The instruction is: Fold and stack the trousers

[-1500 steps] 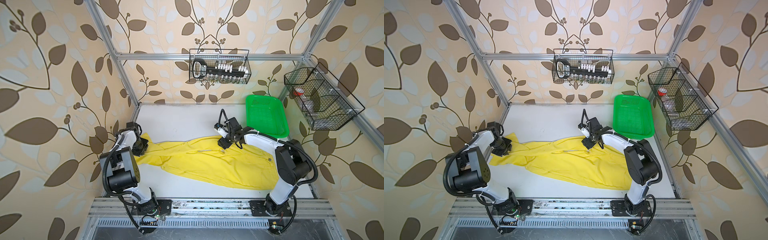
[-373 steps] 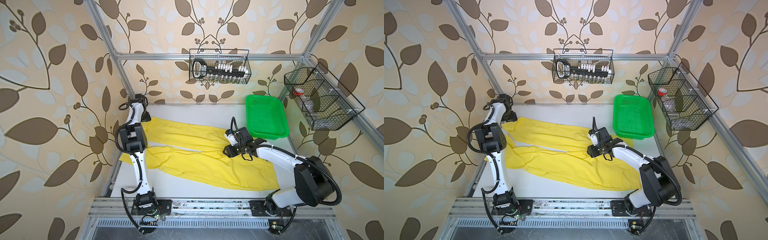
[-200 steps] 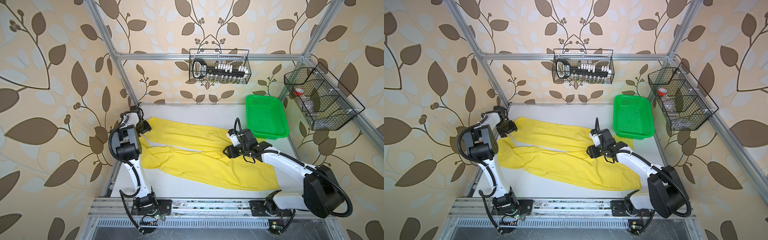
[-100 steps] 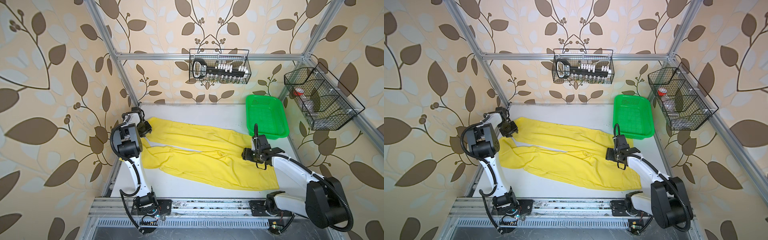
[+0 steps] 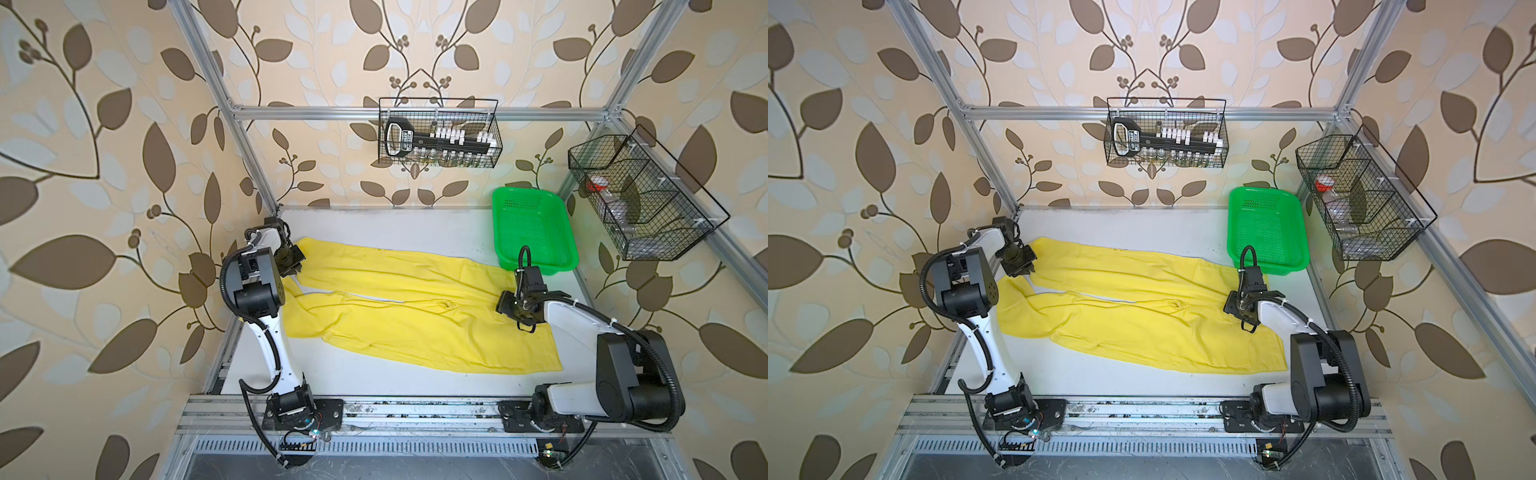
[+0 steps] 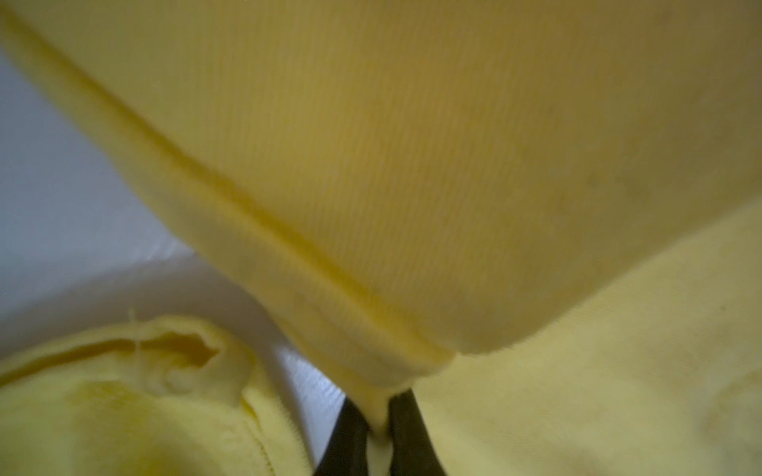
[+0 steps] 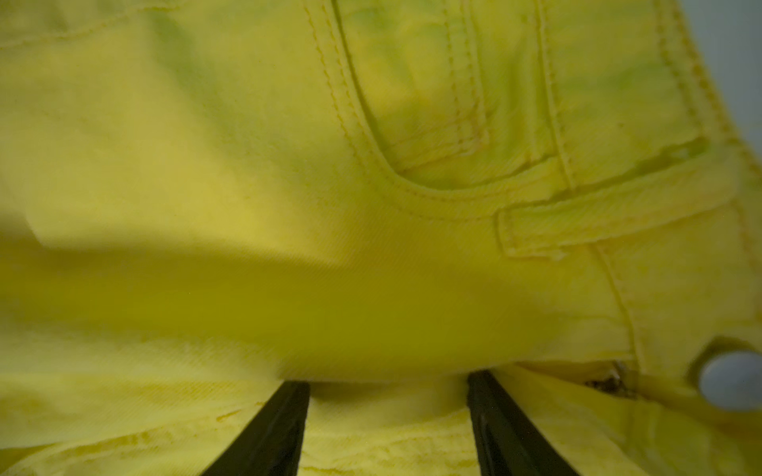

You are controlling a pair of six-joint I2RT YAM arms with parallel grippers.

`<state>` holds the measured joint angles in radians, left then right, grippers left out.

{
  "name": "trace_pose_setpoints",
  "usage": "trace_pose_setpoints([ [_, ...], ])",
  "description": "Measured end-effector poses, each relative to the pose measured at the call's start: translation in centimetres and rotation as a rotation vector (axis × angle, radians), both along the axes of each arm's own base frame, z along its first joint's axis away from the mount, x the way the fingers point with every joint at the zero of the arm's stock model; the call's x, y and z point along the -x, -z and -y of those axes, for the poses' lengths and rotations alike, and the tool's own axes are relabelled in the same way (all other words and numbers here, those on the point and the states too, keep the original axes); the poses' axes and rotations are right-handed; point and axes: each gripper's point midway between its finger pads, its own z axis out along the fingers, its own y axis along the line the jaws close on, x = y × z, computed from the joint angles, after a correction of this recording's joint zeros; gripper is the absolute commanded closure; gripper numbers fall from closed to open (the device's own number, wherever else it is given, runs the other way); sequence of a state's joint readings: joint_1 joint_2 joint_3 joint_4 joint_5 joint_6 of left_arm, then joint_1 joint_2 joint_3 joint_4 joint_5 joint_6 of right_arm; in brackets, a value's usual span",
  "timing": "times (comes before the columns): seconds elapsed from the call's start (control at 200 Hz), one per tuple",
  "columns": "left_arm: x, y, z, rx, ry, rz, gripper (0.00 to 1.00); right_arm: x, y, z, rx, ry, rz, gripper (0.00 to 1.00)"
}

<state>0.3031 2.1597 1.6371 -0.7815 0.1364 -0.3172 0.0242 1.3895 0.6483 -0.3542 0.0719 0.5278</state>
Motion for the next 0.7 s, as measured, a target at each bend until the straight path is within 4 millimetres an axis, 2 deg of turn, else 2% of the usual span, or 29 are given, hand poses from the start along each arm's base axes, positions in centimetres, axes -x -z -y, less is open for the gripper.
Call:
trace_pose_setpoints([
  [0.11,0.7,0.0,1.6,0.023,0.026,-0.017,0.9,0.2,0.0,2.4,-0.002,0.084,0.0,0.36],
  [0.145,1.0,0.1,2.2,0.029,0.037,-0.025,0.94,0.3,0.0,3.2,-0.003,0.114,0.001,0.36],
  [0.295,2.3,0.1,4.7,0.06,0.077,-0.054,0.96,1.3,0.0,6.1,-0.007,0.221,0.004,0.36],
  [0.325,2.4,0.1,5.0,0.062,0.085,-0.058,1.0,1.4,0.0,6.5,-0.006,0.234,0.004,0.35],
  [0.47,2.8,0.1,6.3,0.063,0.112,-0.07,1.0,1.8,-0.1,7.2,0.021,0.23,-0.024,0.35],
  [0.59,3.0,0.0,6.3,0.062,0.112,-0.074,1.0,2.3,-0.6,7.4,0.046,0.206,-0.06,0.34],
  [0.7,3.3,0.0,6.6,0.05,0.121,-0.09,1.0,2.1,-1.8,6.5,0.081,0.148,-0.06,0.34],
])
